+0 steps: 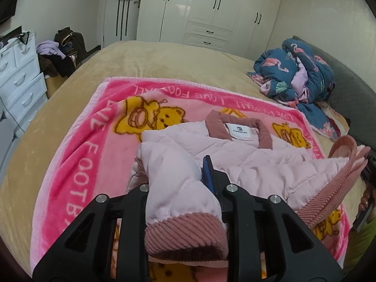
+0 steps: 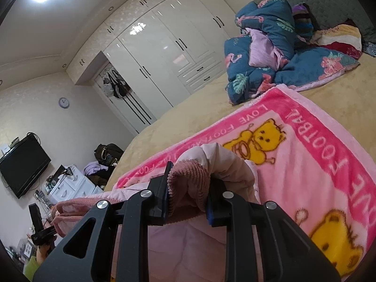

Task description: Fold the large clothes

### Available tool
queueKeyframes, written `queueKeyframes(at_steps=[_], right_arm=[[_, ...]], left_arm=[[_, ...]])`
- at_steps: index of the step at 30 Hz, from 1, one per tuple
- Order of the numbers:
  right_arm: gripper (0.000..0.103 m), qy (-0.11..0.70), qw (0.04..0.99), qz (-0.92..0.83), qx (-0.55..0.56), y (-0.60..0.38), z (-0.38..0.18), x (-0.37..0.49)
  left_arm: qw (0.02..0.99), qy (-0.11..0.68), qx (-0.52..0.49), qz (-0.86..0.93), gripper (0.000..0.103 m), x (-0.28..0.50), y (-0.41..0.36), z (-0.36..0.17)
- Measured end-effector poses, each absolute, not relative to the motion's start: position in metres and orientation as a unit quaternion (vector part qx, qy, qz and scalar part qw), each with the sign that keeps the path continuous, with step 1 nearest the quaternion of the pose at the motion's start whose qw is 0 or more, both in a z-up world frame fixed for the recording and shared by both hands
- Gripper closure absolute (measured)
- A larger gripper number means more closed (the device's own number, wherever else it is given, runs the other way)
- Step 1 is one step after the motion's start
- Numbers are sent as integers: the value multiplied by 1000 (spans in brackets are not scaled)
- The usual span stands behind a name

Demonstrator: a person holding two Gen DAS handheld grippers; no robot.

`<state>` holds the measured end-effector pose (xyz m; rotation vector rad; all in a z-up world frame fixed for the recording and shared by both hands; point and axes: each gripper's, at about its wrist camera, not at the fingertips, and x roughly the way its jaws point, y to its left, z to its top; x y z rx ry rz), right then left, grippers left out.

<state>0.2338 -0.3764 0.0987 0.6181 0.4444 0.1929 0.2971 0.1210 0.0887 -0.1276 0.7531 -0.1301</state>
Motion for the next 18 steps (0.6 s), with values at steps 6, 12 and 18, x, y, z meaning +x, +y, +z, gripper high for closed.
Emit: queueKeyframes(at_steps=[6,12,18], right_arm=[[81,228,922,82,302,-377,89,243],[81,241,918,66,307,-377,75,255],[80,262,912,48,311,-376,58,266]], left_arm=[[925,371,-54,-60,83,301,120,81],[924,374,-53,-60,81,304,121,75],[925,368,-63,-76,58,303,120,70]])
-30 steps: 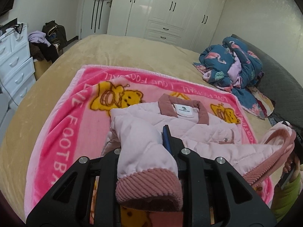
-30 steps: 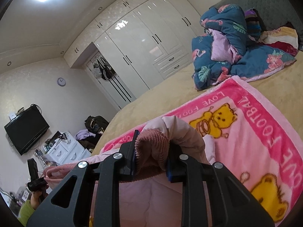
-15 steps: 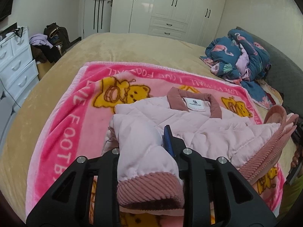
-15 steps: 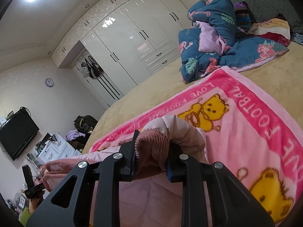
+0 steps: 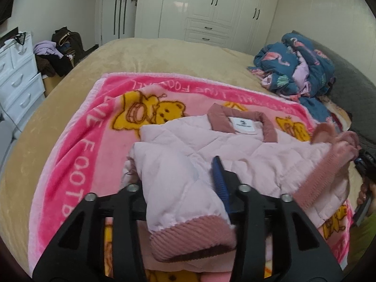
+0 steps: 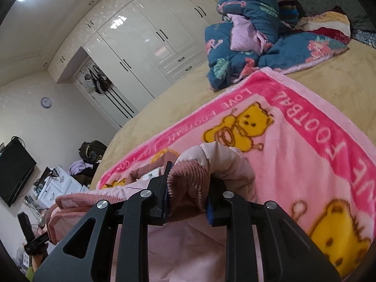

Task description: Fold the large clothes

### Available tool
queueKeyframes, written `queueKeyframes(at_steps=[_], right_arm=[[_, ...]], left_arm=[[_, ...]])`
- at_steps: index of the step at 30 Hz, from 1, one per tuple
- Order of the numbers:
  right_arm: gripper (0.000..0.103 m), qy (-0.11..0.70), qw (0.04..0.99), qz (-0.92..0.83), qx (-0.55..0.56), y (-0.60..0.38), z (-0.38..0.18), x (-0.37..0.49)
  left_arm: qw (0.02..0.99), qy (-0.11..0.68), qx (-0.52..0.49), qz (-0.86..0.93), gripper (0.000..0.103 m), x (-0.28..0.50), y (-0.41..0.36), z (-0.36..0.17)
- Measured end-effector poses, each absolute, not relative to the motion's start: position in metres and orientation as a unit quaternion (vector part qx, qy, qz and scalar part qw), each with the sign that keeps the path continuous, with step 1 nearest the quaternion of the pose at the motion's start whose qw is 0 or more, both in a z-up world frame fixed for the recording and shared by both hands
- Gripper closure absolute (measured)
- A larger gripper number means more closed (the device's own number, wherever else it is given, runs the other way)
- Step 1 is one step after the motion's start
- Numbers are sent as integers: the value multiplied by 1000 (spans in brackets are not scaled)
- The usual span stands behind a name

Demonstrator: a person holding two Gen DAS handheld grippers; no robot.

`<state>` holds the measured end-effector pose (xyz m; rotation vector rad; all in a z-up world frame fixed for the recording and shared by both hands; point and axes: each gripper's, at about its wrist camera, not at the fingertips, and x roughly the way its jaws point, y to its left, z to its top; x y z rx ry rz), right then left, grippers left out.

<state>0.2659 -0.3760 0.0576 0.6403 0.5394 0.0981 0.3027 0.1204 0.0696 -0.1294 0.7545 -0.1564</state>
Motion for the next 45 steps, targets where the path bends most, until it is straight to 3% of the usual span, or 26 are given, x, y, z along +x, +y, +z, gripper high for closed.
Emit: queueKeyframes(at_steps=[2,8,11,16,19,20,21,28,33,45], right_arm=[[80,267,913,42,306,-375,54,268],[78,273,909,37,312,-376,48,273],[73,277,905,42,321,-377,47,275],[63,275,900,53,334,-376,52,275],[35,263,901,62,338,-374,59,272],[21,254,906,50,335,-374,64,268],[15,247,909,47,333,-374,68,265],[11,224,923,55,307,-379,88,244],[7,224,935,44,271,-380,93,227],[5,277,946,21,168,-371,64,199]], left_arm=[[926,361,-72,-88,43,300,119,71],[929,351,-73,-93,39,294,113,79],[932,336,-89,-107,28,286,113,88],[936,329,-76,-102,23,279,110,95],[943,311,-71,-94,18,271,112,104],[943,313,-67,-94,18,271,112,104],[942,316,-63,-92,18,272,113,104],[940,328,-58,-75,17,270,117,92],[938,339,-38,-63,10,264,117,82],[925,380,-4,-18,9,257,127,43]])
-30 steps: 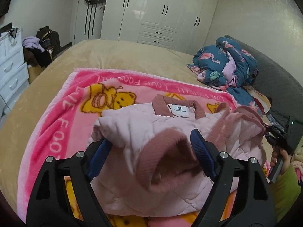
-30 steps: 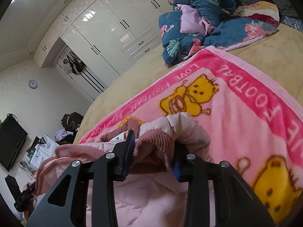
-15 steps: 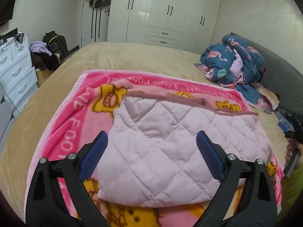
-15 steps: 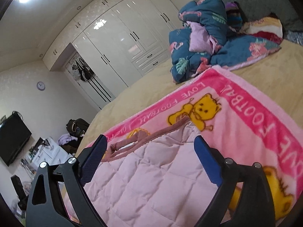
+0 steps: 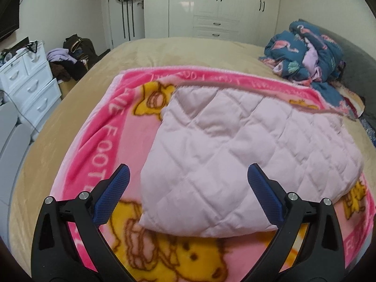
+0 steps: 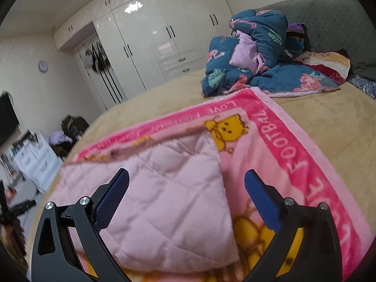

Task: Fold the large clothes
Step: 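Grasp the folded jacket edge with the right tool and lift it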

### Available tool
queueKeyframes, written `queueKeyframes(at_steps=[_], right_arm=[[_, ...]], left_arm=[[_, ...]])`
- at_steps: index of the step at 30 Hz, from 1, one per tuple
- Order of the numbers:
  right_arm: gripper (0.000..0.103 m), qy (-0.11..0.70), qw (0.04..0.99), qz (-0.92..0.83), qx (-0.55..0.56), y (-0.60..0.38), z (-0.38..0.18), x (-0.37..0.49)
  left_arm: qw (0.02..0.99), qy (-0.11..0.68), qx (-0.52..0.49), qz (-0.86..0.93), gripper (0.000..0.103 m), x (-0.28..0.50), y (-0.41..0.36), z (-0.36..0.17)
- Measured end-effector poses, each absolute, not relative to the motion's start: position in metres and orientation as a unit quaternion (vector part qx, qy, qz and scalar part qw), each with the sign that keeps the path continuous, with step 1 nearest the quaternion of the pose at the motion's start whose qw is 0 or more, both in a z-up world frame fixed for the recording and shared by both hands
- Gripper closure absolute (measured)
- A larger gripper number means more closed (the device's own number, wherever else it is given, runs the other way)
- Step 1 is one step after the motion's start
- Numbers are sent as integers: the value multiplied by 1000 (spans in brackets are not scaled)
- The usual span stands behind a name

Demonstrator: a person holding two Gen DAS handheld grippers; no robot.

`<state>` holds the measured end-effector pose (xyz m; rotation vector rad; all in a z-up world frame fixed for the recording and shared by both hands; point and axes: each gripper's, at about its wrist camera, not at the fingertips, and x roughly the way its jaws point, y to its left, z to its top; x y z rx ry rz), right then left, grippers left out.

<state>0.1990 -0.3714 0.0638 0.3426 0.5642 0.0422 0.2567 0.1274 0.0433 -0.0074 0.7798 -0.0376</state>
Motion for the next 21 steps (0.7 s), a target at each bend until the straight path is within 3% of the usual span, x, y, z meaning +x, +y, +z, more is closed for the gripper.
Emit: queueKeyframes(at_steps=[9,21], right_arm=[[5,341,929,10,143,-369,13,198],[5,360,922,19,145,-361,-14,202]], left_arm=[[911,413,-18,3,9,254,150,3],[897,440,-36,1,9,259,163,-30]])
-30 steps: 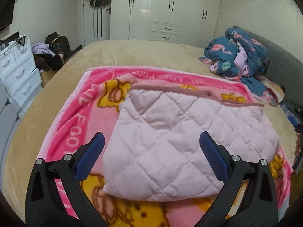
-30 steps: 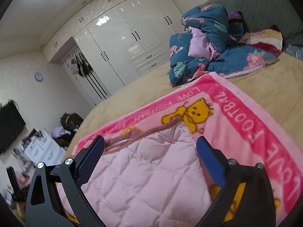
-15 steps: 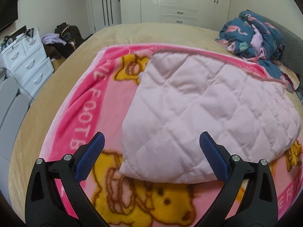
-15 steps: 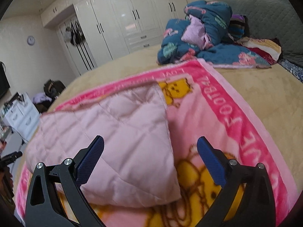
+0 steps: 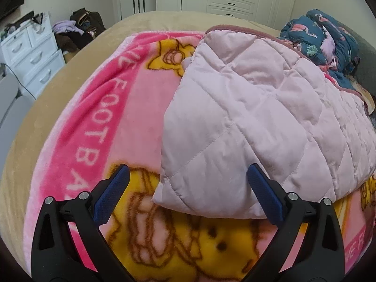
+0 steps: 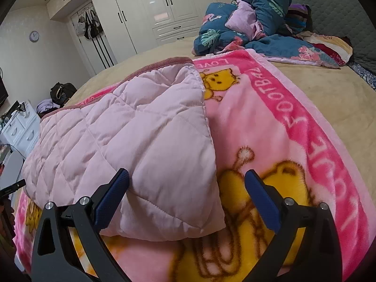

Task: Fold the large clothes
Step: 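Grasp the folded jacket edge with the right tool and lift it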

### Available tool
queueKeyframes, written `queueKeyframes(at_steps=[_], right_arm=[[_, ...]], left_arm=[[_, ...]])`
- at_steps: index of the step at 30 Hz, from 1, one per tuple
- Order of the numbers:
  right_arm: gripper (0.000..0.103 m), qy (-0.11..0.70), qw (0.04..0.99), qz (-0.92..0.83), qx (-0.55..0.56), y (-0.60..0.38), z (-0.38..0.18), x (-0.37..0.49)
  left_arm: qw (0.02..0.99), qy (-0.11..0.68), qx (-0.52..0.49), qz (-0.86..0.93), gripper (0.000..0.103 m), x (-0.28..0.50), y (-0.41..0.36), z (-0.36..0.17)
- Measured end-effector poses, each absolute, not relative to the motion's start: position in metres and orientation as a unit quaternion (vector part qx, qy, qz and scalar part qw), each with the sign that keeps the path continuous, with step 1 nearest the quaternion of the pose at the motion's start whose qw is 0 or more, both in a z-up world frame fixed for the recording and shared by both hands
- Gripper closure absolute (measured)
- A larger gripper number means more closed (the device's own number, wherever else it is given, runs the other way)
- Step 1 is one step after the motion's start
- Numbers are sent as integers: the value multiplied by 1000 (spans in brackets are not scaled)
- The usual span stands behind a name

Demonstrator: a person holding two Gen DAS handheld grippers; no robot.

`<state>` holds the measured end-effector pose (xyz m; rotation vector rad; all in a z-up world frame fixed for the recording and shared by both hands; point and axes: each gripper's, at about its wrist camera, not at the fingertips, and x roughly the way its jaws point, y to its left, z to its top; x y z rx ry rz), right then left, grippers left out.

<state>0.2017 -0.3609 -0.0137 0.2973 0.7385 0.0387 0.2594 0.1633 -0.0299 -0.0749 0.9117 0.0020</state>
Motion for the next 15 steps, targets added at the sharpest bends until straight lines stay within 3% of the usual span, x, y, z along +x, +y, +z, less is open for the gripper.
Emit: queueKeyframes(at_steps=[4,6,7,9,11,12,13,15], right_arm=[[11,356,924,28,137,-357,-16,205],[37,358,923,49,133,-351,-17,208],[40,363,923,43,124,-348,-18,211],[63,372,920,46,114,-340,-18,216],[73,369,921,42,116,-337,-13,221],[77,362,923,43,120,-336,-6,225],[78,352,927,43,121,-335,3,230],[82,331,935,44,119,-335,22,240]], left_arm=[[894,444,-61,-14,9,268,168,-40],[892,444,-77,-23,9,271,169,-44],[891,445,-83,-26,9,273,169,-45],[884,453,-111,-39,9,278,171,-49],[878,457,-136,-48,13,283,173,-52],[878,455,-140,-55,32,286,170,-51],[879,455,-134,-56,39,289,167,-49],[884,451,-113,-59,66,295,155,-38]])
